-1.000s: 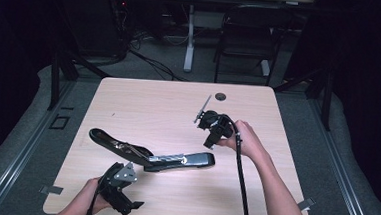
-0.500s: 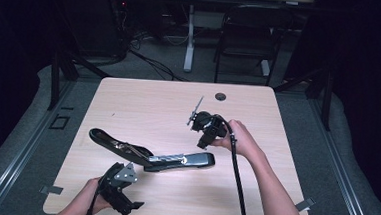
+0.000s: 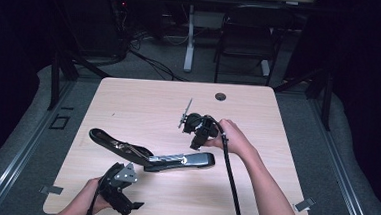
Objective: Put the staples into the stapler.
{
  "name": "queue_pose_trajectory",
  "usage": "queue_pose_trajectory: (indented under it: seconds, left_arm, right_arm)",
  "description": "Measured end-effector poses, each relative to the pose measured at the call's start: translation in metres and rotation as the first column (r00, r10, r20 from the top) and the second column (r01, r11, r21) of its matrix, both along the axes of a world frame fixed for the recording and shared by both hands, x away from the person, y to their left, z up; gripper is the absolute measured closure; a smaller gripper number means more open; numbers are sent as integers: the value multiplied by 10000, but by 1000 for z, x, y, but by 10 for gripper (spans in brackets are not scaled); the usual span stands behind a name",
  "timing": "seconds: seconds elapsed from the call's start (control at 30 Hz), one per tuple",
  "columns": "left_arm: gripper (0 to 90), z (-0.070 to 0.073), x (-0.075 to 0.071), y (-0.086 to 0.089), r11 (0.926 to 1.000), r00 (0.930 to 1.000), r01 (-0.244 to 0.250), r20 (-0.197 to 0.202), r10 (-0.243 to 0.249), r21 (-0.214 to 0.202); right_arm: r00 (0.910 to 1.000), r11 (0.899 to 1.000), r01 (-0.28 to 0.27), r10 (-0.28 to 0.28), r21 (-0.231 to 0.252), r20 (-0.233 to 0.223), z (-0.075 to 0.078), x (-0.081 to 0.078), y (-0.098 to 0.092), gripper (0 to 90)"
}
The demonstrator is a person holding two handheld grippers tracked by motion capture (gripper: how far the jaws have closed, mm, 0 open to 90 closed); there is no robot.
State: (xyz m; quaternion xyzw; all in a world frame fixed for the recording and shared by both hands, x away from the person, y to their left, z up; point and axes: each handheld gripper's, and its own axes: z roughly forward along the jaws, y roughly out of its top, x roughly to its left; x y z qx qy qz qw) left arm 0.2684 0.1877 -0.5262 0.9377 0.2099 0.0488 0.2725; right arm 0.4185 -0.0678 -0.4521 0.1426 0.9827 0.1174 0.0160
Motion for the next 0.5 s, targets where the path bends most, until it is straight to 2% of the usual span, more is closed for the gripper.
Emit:
queue_pose_trajectory:
  seconds: [0.5]
  left_arm:
    - [0,-1,0,0,10000,10000,19,-44,-19,-9]
  right_arm:
    - [9967,9967,-808,808,95,-24,-6,-1,22,784]
